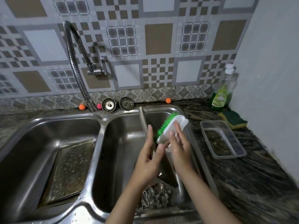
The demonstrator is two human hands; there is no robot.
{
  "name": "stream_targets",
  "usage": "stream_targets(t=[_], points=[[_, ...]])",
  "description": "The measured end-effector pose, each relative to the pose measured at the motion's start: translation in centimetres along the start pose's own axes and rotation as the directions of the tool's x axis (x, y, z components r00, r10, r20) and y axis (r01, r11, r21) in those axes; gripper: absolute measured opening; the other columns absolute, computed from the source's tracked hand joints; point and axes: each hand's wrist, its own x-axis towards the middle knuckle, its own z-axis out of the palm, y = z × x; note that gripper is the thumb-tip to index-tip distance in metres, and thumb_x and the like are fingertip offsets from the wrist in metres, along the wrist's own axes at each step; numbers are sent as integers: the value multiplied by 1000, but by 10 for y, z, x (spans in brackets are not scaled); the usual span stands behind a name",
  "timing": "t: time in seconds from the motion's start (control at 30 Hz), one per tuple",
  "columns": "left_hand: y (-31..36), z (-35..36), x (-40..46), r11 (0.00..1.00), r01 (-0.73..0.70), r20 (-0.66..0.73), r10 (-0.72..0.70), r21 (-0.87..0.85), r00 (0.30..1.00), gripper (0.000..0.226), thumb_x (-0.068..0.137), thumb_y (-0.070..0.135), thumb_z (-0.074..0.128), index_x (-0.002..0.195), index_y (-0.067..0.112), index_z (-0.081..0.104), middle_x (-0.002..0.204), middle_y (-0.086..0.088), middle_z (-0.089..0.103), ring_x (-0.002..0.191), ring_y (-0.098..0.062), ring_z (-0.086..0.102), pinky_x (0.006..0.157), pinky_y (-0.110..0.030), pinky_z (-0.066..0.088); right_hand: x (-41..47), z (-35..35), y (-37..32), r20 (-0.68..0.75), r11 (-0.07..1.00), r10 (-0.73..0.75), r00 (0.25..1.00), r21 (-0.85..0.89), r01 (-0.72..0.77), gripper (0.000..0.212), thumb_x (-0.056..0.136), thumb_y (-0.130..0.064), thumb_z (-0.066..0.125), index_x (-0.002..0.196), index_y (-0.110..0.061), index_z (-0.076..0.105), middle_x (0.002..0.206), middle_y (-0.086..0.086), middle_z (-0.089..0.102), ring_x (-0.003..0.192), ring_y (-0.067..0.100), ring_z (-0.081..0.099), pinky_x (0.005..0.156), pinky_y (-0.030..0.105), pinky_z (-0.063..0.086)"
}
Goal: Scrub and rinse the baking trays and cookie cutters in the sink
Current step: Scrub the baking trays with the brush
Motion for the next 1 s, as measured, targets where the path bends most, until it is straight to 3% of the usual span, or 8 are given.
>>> stream_targets(t=[0.1, 0.2, 0.3, 0.4, 0.63, 0.8, 0.93, 1.0], points=[[-7, -5, -3, 1000, -18, -75, 19, 12, 997, 64, 93, 16, 54, 143, 33, 17, 139, 31, 26, 126, 25, 25, 103, -2, 25, 5, -2, 0, 20, 999, -34, 999, -14, 34, 37, 94, -28, 53, 129, -42, 50, 90, 1, 56, 55, 3, 51, 50, 17, 42], [-16, -12, -8, 999, -6, -145, 0, -41, 989, 70, 87, 8, 55, 142, 33, 21, 147, 24, 27, 131, 17, 27, 106, -6, 26, 17, -12, -4, 35, 974, -121, 992, -187, 125, 41, 94, -30, 56, 132, -42, 48, 63, -11, 43, 48, 5, 38, 46, 23, 34], [-17, -20, -8, 994, -21, -193, 0, -107, 981, 70, 81, 16, 57, 141, 34, 26, 151, 15, 30, 137, 2, 30, 112, -22, 27, 25, -23, -12, 136, 920, -159, 978, -339, 197, 48, 91, -24, 61, 134, -36, 44, 89, -31, 56, 68, -15, 55, 62, 8, 43], [-13, -24, -6, 995, -47, -206, 28, -88, 978, 61, 81, 17, 53, 137, 33, 32, 145, 18, 37, 133, 8, 34, 109, -14, 29, 21, -28, -16, 302, 874, -90, 949, -433, 221, 51, 82, -30, 72, 125, -47, 51, 105, -42, 52, 94, -15, 55, 84, 9, 46], [-9, -17, -10, 997, -69, -116, 65, -35, 991, 52, 85, 18, 49, 133, 34, 38, 144, 17, 39, 134, 9, 31, 109, -10, 25, 84, -23, -38, 57, 865, -12, 998, -501, 39, 55, 79, -31, 74, 130, -26, 55, 130, -5, 58, 101, 5, 55, 81, 19, 45], [-10, -35, -2, 984, -52, -232, 12, -169, 973, 55, 87, 3, 52, 135, 27, 39, 141, 4, 47, 121, 1, 50, 102, -19, 40, 36, 0, -28, 383, 819, -76, 921, -503, 277, 56, 76, -30, 77, 127, -30, 56, 105, -22, 58, 80, -12, 53, 71, 7, 43], [-10, -30, -12, 998, -40, -127, 35, -43, 991, 54, 87, 12, 51, 136, 31, 38, 145, 15, 40, 130, 8, 39, 107, -13, 31, 92, -17, -32, 95, 785, 17, 995, -618, 46, 54, 78, -32, 75, 129, -27, 55, 127, 0, 60, 95, 3, 53, 77, 18, 45], [-10, -26, -9, 999, -36, -117, 34, -18, 993, 56, 83, 16, 50, 135, 33, 37, 146, 14, 39, 132, 10, 33, 108, -11, 27, 81, -5, -35, 142, 816, -16, 990, -571, 95, 54, 78, -32, 75, 128, -29, 55, 121, -8, 60, 93, 5, 57, 81, 27, 53]])
